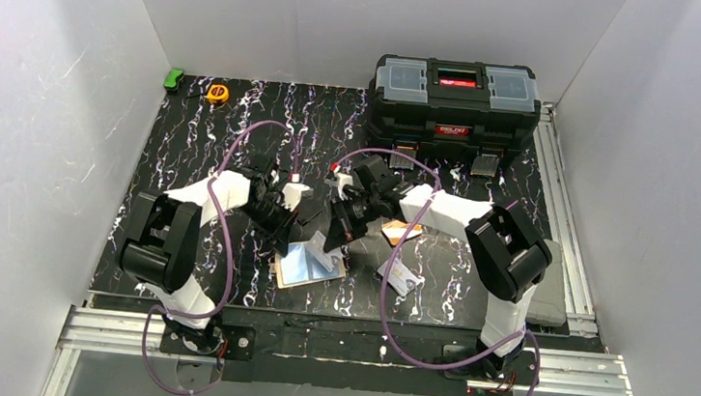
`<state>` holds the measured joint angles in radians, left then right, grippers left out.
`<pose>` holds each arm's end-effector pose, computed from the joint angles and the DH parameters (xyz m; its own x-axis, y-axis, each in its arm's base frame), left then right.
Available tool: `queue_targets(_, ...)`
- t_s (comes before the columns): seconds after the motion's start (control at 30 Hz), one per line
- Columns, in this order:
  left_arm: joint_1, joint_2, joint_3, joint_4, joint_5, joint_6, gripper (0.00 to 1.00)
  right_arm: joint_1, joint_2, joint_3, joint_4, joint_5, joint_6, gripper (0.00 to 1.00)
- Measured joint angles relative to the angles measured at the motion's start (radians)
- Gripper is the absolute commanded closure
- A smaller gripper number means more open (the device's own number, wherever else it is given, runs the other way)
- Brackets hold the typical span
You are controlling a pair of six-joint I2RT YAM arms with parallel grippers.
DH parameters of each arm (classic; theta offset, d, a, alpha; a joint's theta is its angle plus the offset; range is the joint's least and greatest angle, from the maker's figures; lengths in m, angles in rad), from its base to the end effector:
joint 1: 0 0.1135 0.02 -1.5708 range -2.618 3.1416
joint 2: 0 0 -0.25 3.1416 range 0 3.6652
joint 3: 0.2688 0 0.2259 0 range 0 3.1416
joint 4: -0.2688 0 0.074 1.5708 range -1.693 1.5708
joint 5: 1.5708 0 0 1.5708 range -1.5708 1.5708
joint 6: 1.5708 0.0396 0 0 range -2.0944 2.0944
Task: Put the credit cards into the card holder
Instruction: Insert the credit card into the card holder.
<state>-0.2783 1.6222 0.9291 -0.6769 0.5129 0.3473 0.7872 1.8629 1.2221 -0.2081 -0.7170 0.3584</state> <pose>0.2450 -0.0902 0.1638 -0.7724 0.5291 -0.3512 0.6343 0.6709 -0.3843 0.2435 0.2812 0.1929 -0.7909 -0.4192 -0.4458 -0.6012 0.3967 0.6937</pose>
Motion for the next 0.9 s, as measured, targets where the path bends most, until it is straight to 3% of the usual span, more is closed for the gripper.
queue_targets(0.37,-0.021,-0.045,-0.026,0.065,0.003,-0.098,1.00,0.005,0.091,0.044,-0.145,0.002,-0.011,0.99)
queue_targets(0.9,-0.091,0.062,0.031,0.117,0.049,-0.181,1.00,-0.037,0.122,0.060,-0.196,0.011,-0.034,0.99)
